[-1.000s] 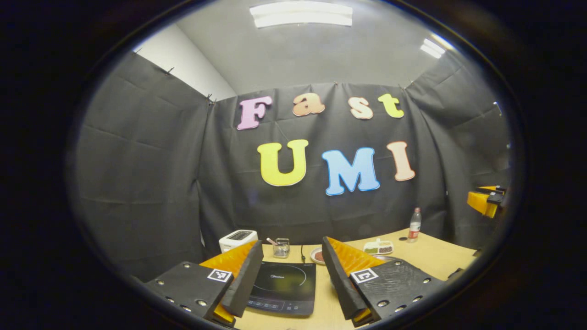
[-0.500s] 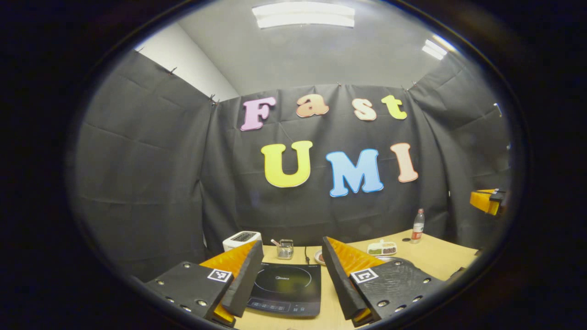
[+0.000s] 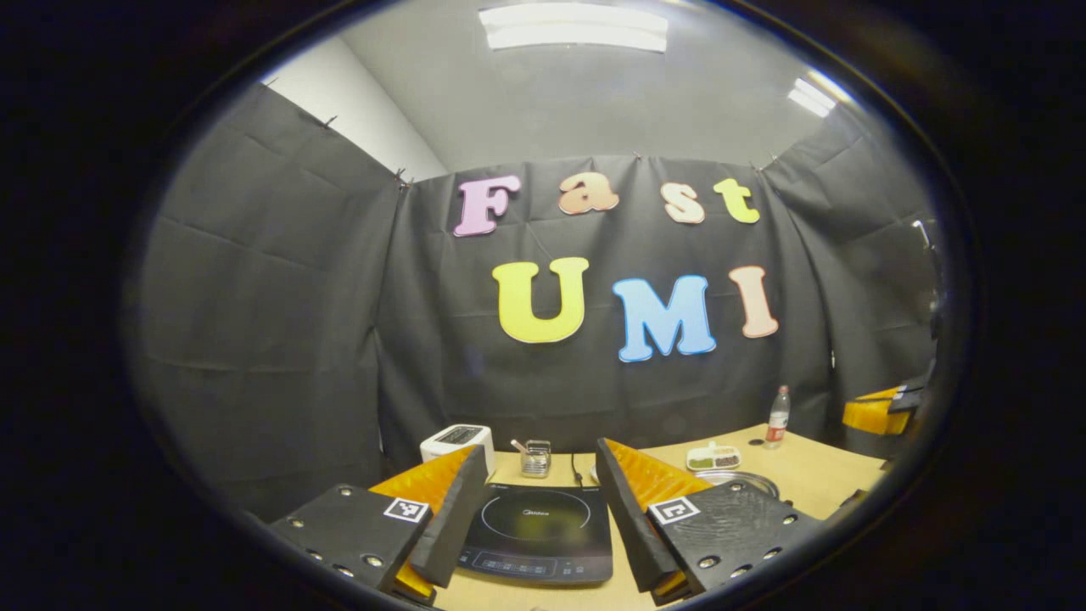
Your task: First push the handle of the pot to place it horizontally, then grasp the pot with both hands and set it on the induction cooktop.
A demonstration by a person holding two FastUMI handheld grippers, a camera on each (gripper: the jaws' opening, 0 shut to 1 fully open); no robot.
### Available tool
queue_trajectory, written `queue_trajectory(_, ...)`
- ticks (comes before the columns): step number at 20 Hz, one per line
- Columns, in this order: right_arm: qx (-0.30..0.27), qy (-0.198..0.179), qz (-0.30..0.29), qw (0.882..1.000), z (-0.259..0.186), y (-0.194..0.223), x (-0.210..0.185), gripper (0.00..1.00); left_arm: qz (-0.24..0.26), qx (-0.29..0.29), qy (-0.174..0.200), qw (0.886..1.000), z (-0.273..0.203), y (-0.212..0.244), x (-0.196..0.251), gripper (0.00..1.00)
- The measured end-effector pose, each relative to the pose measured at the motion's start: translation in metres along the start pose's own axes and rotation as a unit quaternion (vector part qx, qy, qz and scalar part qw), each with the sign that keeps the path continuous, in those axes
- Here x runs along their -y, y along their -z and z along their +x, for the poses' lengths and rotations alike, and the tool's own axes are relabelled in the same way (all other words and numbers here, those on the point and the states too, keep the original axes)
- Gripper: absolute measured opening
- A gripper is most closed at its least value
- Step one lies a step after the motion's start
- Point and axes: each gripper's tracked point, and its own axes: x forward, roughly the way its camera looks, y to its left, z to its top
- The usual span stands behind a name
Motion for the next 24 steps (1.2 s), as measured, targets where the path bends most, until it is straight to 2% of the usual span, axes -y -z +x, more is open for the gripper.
queue_trajectory(2,-0.016,-0.015,-0.007,1.000,0.005,0.011,-0.014,0.02,0.001,0.003,-0.001,1.000,-0.001,0.003,-0.014,0.76)
queue_trajectory(6,-0.047,-0.035,-0.020,0.998,0.011,0.032,-0.035,0.00,-0.002,0.008,-0.012,1.000,-0.002,0.002,-0.038,0.82)
queue_trajectory(10,-0.086,-0.065,-0.039,0.993,0.017,0.057,-0.053,0.02,0.001,0.010,-0.021,1.000,0.002,0.002,-0.050,0.75)
queue_trajectory(11,-0.102,-0.075,-0.042,0.991,0.019,0.067,-0.057,0.02,0.001,0.007,-0.023,1.000,0.005,0.004,-0.049,0.78)
queue_trajectory(12,-0.116,-0.084,-0.045,0.989,0.020,0.076,-0.060,0.00,0.000,0.004,-0.024,1.000,0.006,0.006,-0.048,0.78)
queue_trajectory(16,-0.161,-0.123,-0.051,0.978,0.029,0.108,-0.067,0.02,0.001,-0.002,-0.039,0.999,0.017,0.012,-0.042,0.75)
queue_trajectory(18,-0.182,-0.139,-0.050,0.972,0.034,0.123,-0.067,0.02,-0.002,-0.009,-0.044,0.999,0.022,0.017,-0.035,0.78)
queue_trajectory(19,-0.193,-0.149,-0.050,0.968,0.037,0.130,-0.069,0.02,-0.001,-0.009,-0.046,0.999,0.024,0.016,-0.032,0.76)
queue_trajectory(20,-0.203,-0.157,-0.052,0.965,0.039,0.138,-0.069,0.02,0.004,-0.010,-0.051,0.999,0.028,0.016,-0.030,0.79)
queue_trajectory(21,-0.215,-0.165,-0.055,0.961,0.040,0.146,-0.068,0.02,0.008,-0.011,-0.055,0.998,0.029,0.017,-0.030,0.75)
queue_trajectory(23,-0.239,-0.182,-0.057,0.952,0.041,0.164,-0.068,0.02,0.011,-0.015,-0.061,0.998,0.032,0.019,-0.024,0.78)
queue_trajectory(24,-0.251,-0.188,-0.059,0.948,0.043,0.172,-0.066,0.02,0.011,-0.018,-0.064,0.998,0.034,0.020,-0.022,0.75)
